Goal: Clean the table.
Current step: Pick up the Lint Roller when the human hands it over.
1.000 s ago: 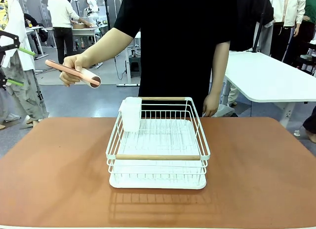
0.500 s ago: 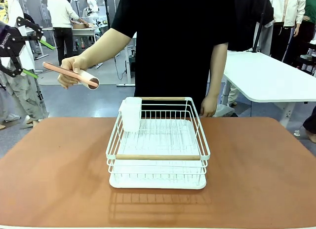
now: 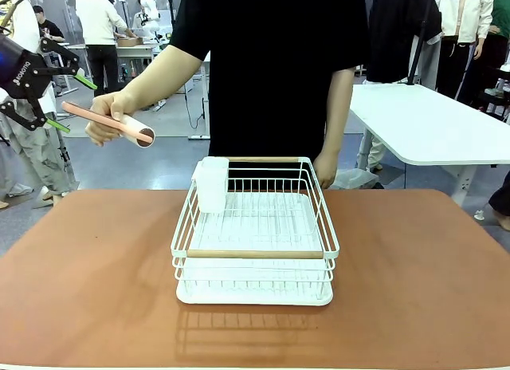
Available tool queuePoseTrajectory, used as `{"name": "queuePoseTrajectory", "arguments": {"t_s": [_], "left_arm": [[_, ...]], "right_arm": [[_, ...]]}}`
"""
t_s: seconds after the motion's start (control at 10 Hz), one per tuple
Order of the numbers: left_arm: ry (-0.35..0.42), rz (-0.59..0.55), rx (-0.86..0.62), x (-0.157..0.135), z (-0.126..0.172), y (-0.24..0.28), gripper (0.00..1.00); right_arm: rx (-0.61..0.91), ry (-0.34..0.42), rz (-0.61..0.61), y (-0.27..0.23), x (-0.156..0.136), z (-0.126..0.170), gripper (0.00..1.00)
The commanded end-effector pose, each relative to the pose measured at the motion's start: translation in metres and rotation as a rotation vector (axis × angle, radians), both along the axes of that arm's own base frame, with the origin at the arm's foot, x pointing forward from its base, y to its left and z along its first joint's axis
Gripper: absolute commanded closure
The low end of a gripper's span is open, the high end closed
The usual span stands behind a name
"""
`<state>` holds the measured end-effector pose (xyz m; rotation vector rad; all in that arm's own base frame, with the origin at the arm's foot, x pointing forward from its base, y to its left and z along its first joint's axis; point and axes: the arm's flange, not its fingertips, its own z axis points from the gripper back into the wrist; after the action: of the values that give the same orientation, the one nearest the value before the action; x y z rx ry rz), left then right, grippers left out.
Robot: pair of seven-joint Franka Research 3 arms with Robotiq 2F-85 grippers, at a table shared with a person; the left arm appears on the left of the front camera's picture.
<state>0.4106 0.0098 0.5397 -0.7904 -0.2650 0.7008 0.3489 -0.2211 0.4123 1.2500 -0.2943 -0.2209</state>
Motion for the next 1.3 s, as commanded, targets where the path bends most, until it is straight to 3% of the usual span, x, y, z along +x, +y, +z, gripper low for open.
{"name": "queuePoseTrajectory", "arguments": {"t_s": [0.0,0.5,0.6,0.7,0.8,0.9,1.1,1.2], "left_arm": [[-0.018,0.063,0.012,0.006,-0.005,-0.007,0.00],[-0.045,0.082,-0.014,0.012,-0.018,-0.002,0.00],[-0.035,0.091,-0.033,0.010,-0.019,-0.001,0.08],[-0.030,0.100,-0.040,0.009,-0.018,0.001,0.58],[-0.042,0.090,-0.053,0.006,-0.017,0.003,0.67],[-0.041,0.091,-0.054,0.007,-0.017,0.003,1.00],[-0.054,0.089,-0.058,0.005,-0.015,0.004,1.00],[-0.060,0.091,-0.056,0.005,-0.015,0.005,0.87]], "right_arm": [[0.011,-0.017,0.000,0.000,0.000,0.002,0.00],[0.011,-0.017,0.000,0.000,0.000,0.002,0.00],[0.011,-0.017,0.000,0.000,0.000,0.002,0.00],[0.011,-0.017,0.000,0.000,0.000,0.002,0.00],[0.011,-0.017,0.000,0.000,0.000,0.002,0.00],[0.011,-0.017,0.000,0.000,0.000,0.002,0.00],[0.011,-0.017,0.000,0.000,0.000,0.002,0.00],[0.011,-0.017,0.000,0.000,0.000,0.002,0.00]]}}
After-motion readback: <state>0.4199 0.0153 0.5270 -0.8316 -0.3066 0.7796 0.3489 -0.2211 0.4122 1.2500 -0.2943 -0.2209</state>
